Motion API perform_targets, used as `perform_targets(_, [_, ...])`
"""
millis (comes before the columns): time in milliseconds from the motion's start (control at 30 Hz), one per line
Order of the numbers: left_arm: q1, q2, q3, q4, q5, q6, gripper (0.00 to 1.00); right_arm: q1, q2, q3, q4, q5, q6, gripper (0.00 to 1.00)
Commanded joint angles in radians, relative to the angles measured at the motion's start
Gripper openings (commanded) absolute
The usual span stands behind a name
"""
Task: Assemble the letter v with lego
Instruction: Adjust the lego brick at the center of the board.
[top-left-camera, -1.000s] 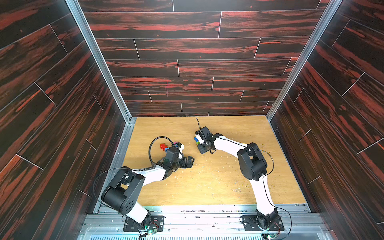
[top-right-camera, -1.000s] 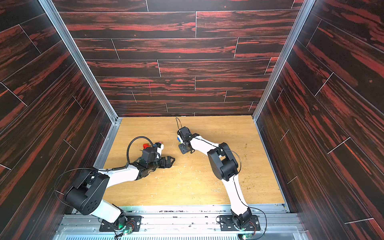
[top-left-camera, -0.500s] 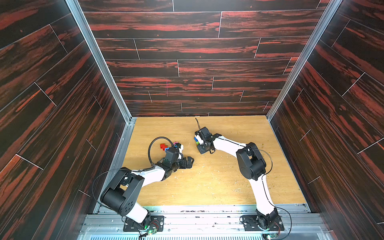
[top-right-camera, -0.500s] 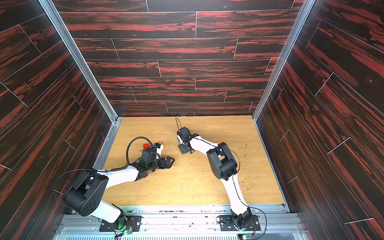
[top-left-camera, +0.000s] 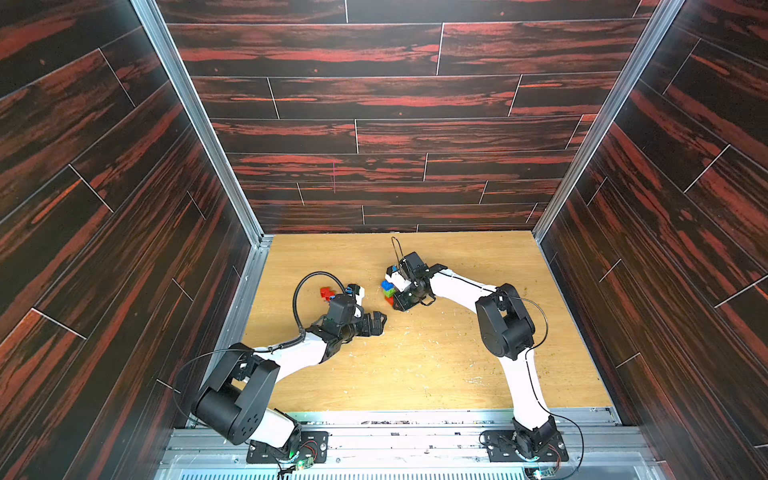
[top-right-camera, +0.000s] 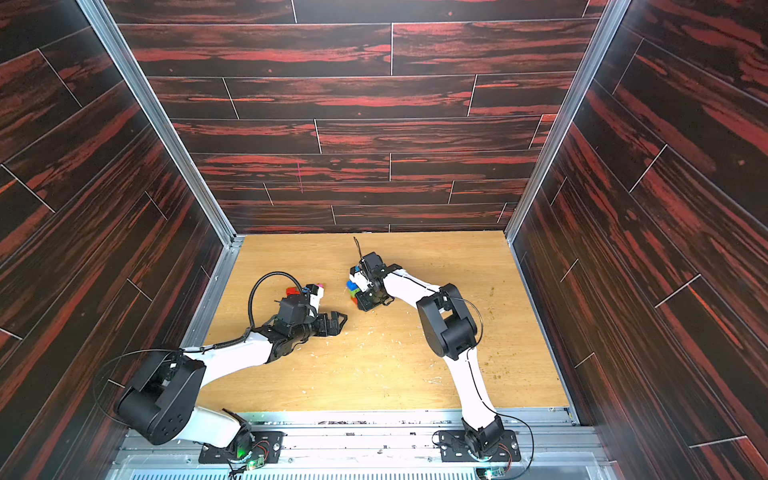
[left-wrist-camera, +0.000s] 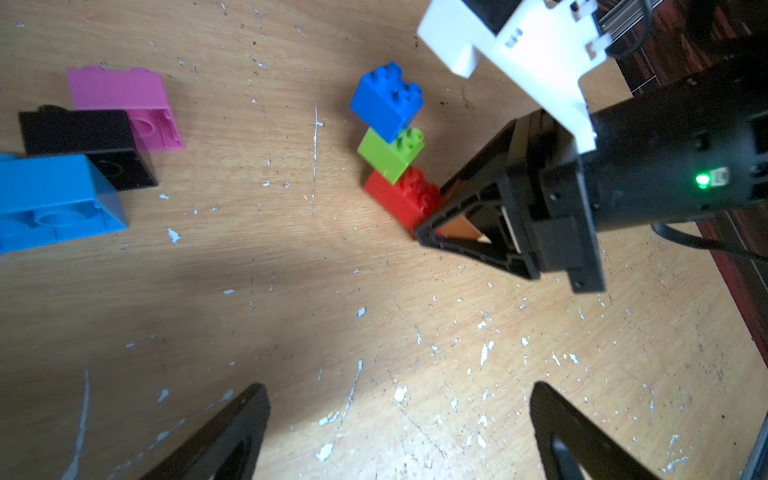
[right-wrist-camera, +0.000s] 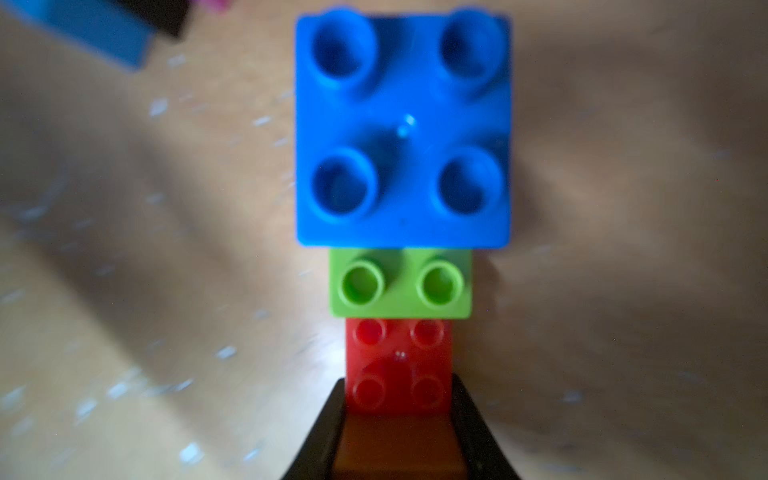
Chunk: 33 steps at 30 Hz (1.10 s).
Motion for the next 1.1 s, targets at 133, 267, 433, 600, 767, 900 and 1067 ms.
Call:
perform_targets(133, [0.005, -0.121, -0.034, -0.079, -0.038, -0.010, 1.00, 0.004, 0.031, 0.031, -0.143, -0.306, -0.051, 0.27])
perform_targets(267, [0.005, -0.169, -0.038, -0.123, -0.051, -0.007, 1.00, 0.004, 0.053, 0.055, -0.191, -0.373, -0.067, 0.28])
perform_targets(433, [0.005, -0.202, -0.033, -0.164, -0.050, -0.007, 1.00, 0.004, 0.094, 0.095, -0.229, -0.415, -0.072, 0.28])
perform_targets(600, [0.005, -0.212, -0.038, -0.177, -0.044, -0.012, 1.00, 0.000, 0.126, 0.130, -0.251, -0.391, -0.068, 0.29])
perform_targets(767, [0.005, -0.201, -0.035, -0.190, -0.045, -0.006, 1.00, -0.012, 0.145, 0.152, -0.236, -0.370, -0.038, 0.40])
perform_targets(900, [0.005, -0.196, -0.036, -0.193, -0.048, -0.006, 1.00, -0.019, 0.172, 0.190, -0.246, -0.375, -0.020, 0.45])
perform_targets(1067, [0.005, -0.202, -0.039, -0.195, -0.050, -0.008, 1.00, -0.026, 0.194, 0.215, -0.249, -0.365, -0.011, 0.46])
